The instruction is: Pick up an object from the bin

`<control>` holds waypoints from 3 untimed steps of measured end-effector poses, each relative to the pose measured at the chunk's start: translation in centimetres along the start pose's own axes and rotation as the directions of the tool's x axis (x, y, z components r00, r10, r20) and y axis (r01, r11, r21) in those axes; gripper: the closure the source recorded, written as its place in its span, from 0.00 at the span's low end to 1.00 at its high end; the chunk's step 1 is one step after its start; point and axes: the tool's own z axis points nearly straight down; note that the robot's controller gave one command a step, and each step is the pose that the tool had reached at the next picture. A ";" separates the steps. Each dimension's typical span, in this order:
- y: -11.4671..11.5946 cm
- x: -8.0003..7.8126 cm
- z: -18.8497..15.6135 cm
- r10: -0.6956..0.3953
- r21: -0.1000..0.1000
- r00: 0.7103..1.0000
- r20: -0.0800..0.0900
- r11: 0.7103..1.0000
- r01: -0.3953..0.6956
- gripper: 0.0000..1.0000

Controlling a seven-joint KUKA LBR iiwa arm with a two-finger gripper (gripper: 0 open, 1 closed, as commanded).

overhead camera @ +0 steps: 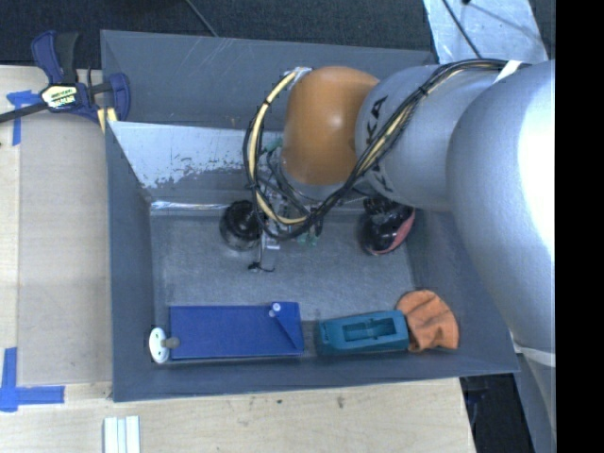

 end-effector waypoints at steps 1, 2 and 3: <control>0.4 1.1 1.9 -0.083 -0.003 0.996 0.013 0.997 0.083 1.00; 0.4 1.1 1.9 -0.083 -0.003 0.996 0.013 0.997 0.083 1.00; -1.2 -0.4 -0.4 -0.086 0.000 0.996 -0.001 0.996 0.086 1.00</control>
Offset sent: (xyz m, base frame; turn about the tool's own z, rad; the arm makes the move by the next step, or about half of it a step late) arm 0.0000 0.0000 0.0000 0.0000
